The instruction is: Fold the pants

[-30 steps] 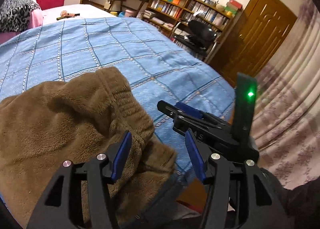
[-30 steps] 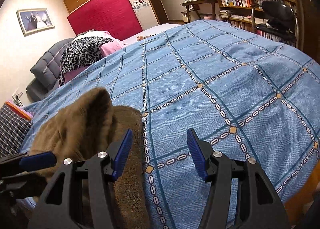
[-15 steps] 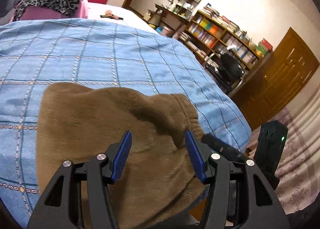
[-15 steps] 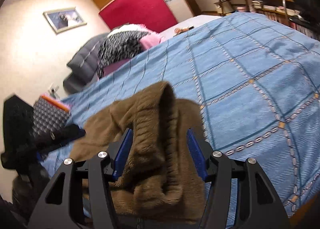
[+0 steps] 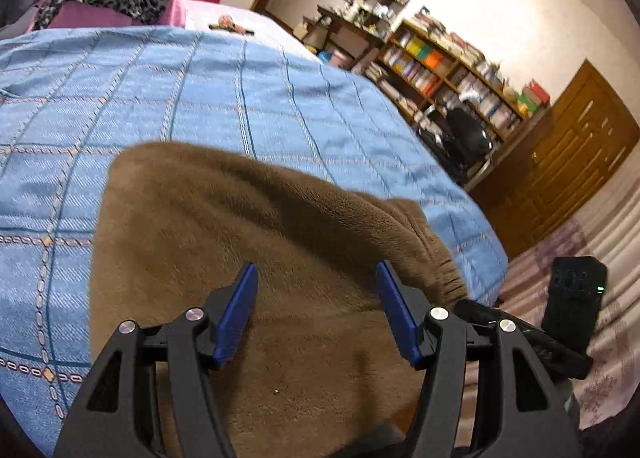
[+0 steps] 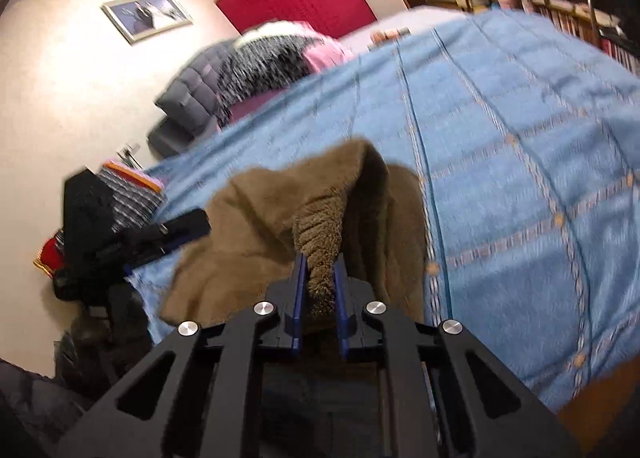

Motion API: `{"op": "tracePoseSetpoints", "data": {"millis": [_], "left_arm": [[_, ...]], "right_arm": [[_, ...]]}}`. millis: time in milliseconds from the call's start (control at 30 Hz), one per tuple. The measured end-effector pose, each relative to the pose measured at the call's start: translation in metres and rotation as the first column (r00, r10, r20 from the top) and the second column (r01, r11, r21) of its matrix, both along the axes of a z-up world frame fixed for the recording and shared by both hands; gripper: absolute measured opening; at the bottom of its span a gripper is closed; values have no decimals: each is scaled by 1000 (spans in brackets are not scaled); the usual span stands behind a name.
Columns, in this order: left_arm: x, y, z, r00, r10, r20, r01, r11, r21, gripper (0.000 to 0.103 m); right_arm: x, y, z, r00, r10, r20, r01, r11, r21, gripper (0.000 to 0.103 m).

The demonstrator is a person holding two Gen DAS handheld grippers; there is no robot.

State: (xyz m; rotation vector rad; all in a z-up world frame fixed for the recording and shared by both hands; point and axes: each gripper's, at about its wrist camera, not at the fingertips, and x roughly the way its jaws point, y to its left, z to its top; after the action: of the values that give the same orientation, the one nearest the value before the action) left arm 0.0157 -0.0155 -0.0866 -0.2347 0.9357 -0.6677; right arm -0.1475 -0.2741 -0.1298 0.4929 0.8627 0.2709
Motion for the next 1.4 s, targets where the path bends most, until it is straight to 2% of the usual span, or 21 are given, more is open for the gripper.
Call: {"op": "tracePoseSetpoints", "data": {"millis": [67, 100, 133, 167, 200, 367, 467, 633, 800, 867, 933, 1000, 1100, 1200, 1300, 1400], "left_arm": [[-2, -5, -14, 1000, -23, -20, 24, 999, 35, 62], [-3, -7, -21, 999, -31, -18, 31, 998, 57, 62], [-5, -9, -28, 999, -37, -5, 38, 995, 95, 62], [-7, -10, -32, 999, -42, 7, 41, 992, 116, 62], [-9, -11, -34, 999, -47, 18, 44, 991, 128, 62], [-11, -8, -32, 999, -39, 13, 38, 994, 100, 64], [-12, -5, -28, 1000, -28, 7, 27, 996, 82, 64], [-16, -5, -22, 999, -33, 8, 32, 996, 83, 65], [-17, -3, -22, 1000, -26, 5, 25, 997, 78, 65], [-17, -2, -23, 1000, -23, 4, 22, 997, 80, 65], [-17, -2, -25, 1000, -23, 4, 23, 996, 82, 65], [-17, -2, -25, 1000, -22, 5, 22, 996, 81, 65], [-15, -1, -25, 1000, -15, 2, 15, 997, 75, 65], [-11, -1, -20, 1000, -11, -4, 11, 998, 61, 65], [-8, -4, -11, 1000, -15, 18, 14, 999, 37, 65], [-7, -12, -6, 999, -36, 33, 35, 999, 24, 65]], "right_arm": [[3, 3, -20, 999, -15, -43, 14, 1000, -15, 14], [3, 2, -26, 999, -27, -45, 27, 1000, 1, 18], [3, -1, -28, 998, -43, -42, 43, 999, 13, 24], [3, -3, -28, 997, -60, -44, 61, 998, 10, 42], [2, -6, -25, 996, -74, -41, 75, 997, 3, 48], [6, -15, -12, 996, -86, 10, 86, 995, 43, 49], [21, -21, -12, 995, -101, 24, 98, 988, 118, 53], [51, -25, -26, 996, -94, -5, 94, 982, 164, 54], [71, -28, -50, 994, -80, -68, 96, 956, 278, 54], [73, -29, -50, 995, -72, -69, 90, 951, 296, 54], [72, -29, -48, 997, -49, -62, 66, 948, 311, 49], [72, -27, -47, 998, -22, -57, 40, 942, 333, 37], [72, -25, -39, 999, -30, -39, 41, 949, 314, 22], [68, -28, -21, 999, -46, 7, 42, 951, 307, 17], [64, -35, 5, 994, -78, 79, 53, 960, 276, 16], [61, -46, 15, 988, -117, 102, 91, 968, 235, 14]]}}
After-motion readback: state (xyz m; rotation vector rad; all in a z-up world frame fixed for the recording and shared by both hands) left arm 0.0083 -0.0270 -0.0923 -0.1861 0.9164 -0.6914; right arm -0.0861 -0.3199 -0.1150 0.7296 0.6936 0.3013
